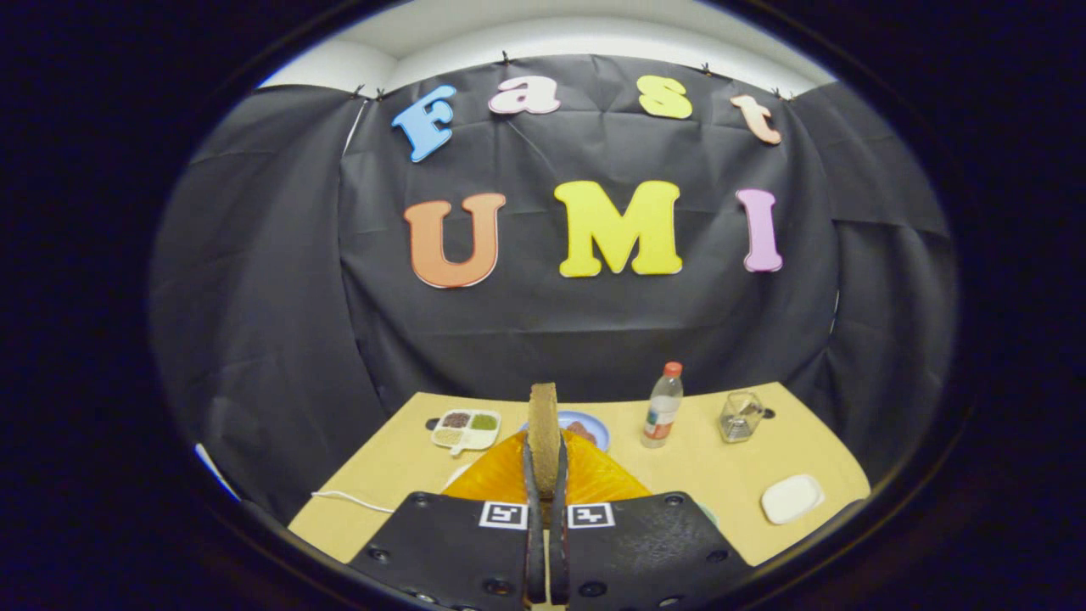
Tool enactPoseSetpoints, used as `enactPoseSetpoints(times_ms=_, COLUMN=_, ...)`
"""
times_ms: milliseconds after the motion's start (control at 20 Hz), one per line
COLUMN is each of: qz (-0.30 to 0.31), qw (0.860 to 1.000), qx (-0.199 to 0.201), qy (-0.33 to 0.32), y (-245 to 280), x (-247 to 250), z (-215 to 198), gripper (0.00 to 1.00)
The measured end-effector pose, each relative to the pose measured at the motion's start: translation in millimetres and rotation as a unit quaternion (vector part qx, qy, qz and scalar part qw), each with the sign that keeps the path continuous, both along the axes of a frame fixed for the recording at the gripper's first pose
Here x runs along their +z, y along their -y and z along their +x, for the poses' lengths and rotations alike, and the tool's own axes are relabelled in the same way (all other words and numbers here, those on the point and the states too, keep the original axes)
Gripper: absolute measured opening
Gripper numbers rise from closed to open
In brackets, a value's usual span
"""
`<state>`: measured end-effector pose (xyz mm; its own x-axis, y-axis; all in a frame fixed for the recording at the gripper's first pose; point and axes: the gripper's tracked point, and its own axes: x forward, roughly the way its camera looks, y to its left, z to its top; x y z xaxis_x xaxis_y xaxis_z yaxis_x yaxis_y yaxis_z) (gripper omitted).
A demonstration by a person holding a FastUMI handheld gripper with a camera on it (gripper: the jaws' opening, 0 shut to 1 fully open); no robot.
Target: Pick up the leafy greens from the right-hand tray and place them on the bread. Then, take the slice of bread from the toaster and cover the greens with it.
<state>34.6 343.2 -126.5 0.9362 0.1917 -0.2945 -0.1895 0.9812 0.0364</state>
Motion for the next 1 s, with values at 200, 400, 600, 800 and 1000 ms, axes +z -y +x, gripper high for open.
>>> enactPoseSetpoints(times_ms=200, qz=-0.016, qw=0.999, qx=-0.021, qy=-0.027, y=43.4, x=-43.2, z=8.2, gripper=0.02)
enactPoseSetpoints(times_ms=400, qz=-0.004, qw=0.997, qx=-0.022, qy=-0.073, y=60.2, x=-104.7, z=13.8, gripper=0.03)
enactPoseSetpoints(times_ms=600, qz=0.016, qw=0.993, qx=-0.012, qy=-0.113, y=60.5, x=-160.8, z=15.8, gripper=0.03)
enactPoseSetpoints(times_ms=800, qz=0.028, qw=0.990, qx=-0.011, qy=-0.140, y=64.0, x=-196.1, z=20.1, gripper=0.02)
enactPoseSetpoints(times_ms=1000, qz=0.031, qw=0.987, qx=-0.013, qy=-0.155, y=76.9, x=-214.3, z=22.2, gripper=0.02)
